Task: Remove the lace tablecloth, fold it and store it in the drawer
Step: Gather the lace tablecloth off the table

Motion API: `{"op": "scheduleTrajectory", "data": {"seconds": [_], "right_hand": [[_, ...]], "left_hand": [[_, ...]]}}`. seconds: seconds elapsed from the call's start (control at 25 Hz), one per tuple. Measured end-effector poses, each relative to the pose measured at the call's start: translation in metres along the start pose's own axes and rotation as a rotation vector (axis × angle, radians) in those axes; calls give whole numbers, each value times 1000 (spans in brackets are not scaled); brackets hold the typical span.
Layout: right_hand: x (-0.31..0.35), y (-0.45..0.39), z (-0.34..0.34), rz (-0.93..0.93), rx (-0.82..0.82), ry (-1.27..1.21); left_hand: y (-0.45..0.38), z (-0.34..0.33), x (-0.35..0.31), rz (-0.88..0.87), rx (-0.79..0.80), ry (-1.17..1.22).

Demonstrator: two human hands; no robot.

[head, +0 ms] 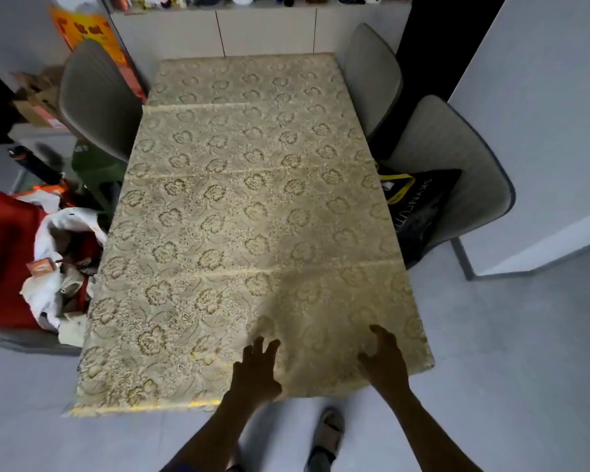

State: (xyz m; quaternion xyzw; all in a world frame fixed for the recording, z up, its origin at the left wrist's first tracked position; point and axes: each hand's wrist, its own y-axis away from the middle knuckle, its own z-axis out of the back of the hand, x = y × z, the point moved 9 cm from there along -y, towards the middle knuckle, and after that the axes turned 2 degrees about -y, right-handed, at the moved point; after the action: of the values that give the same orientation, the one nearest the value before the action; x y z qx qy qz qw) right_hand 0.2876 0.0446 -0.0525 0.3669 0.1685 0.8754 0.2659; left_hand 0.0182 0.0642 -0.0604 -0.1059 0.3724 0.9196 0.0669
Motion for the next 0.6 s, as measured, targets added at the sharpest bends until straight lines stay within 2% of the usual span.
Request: {"op": "scheduleTrajectory", "data": {"seconds": [0.04,0.12,0.28,0.4,0.52,0.6], "right_hand": [[-10,-8,11,-41,-73,74],[-33,-18,24,-133,-120,321],[-72,-40,40,-260,-39,113],[-104,-53,59,-375,-43,-38],[-129,-36,46,-485,156,-184],[-127,-27,53,-463,312,-99]], "left_hand": [[-3,-9,-5,18,23,-111],[-7,-20,-7,38,-41,-257],[-13,-21,-7,-34,-96,-424],[-11,-26,-4,-125,-76,-408],[-5,-9,-5,-142,-122,-270],[-3,16,-11,-134,18,-148]]}}
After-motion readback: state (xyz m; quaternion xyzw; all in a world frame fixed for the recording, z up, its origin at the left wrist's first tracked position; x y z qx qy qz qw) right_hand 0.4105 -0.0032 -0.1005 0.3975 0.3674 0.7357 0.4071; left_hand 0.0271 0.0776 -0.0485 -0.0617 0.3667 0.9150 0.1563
